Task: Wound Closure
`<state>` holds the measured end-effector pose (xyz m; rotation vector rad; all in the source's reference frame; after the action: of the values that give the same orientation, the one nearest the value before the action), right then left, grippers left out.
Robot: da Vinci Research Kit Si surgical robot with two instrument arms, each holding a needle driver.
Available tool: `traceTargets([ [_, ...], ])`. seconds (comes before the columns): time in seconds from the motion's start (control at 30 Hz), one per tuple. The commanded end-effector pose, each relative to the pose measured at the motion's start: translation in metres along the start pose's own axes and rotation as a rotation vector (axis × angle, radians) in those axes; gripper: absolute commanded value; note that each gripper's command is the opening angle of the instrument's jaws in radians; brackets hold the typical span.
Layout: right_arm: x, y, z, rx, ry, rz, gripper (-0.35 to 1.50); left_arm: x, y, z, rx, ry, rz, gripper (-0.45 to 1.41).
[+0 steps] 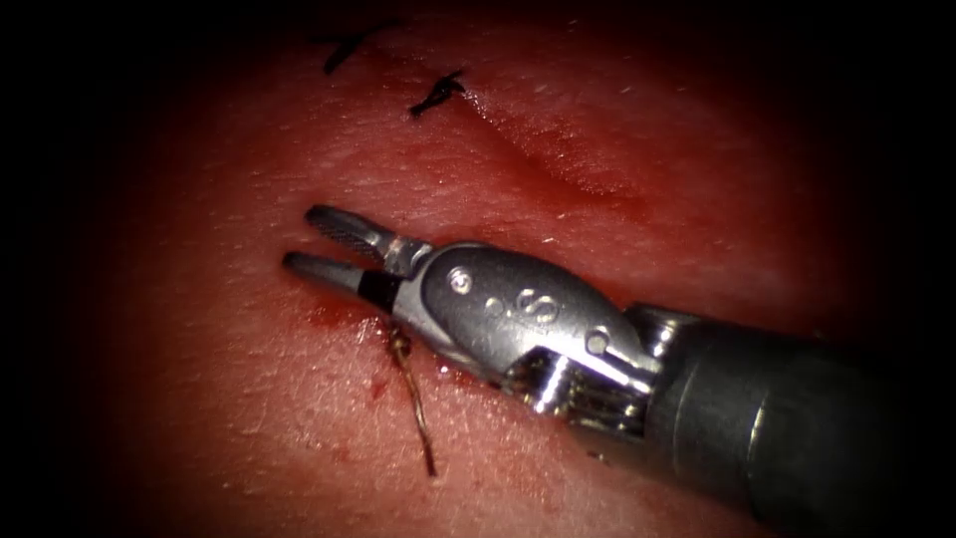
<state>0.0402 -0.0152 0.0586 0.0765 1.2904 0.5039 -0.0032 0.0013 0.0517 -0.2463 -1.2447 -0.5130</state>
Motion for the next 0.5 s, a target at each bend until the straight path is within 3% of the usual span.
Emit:
traceTargets([
  [0.03,0.0006,0.0008,-0.0006,-0.024,0.017,0.009,1.30,0.0002,-0.0003,0.0009,-0.002,-0.003,-0.003,-0.45],
  [0.13,0.0016,0.0012,-0.0044,-0.038,0.012,0.004,1.31,0.0006,-0.0020,0.0008,-0.005,-0.002,-0.009,-0.45],
  [0.17,0.0022,0.0018,-0.0078,-0.069,0.007,-0.006,1.31,0.0010,-0.0036,0.0011,-0.005,0.002,-0.020,-0.45],
  [0.2,0.0022,0.0018,-0.0078,-0.069,0.007,-0.006,1.31,0.0010,-0.0036,0.0011,-0.005,0.002,-0.020,-0.45],
  [0.23,0.0027,0.0026,-0.0118,-0.099,0.026,-0.009,1.31,0.0017,-0.0060,0.0021,0.004,0.003,-0.019,-0.45],
  [0.27,0.0028,0.0030,-0.0135,-0.113,0.033,-0.002,1.30,0.0021,-0.0073,0.0029,0.008,0.003,-0.022,-0.45],
  [0.47,0.0039,0.0064,-0.0240,-0.213,0.051,0.020,1.26,0.0055,-0.0164,0.0117,0.094,0.042,-0.006,-0.45],
  [0.5,0.0042,0.0072,-0.0267,-0.233,0.051,0.020,1.25,0.0074,-0.0190,0.0153,0.123,0.051,-0.022,-0.45],
])
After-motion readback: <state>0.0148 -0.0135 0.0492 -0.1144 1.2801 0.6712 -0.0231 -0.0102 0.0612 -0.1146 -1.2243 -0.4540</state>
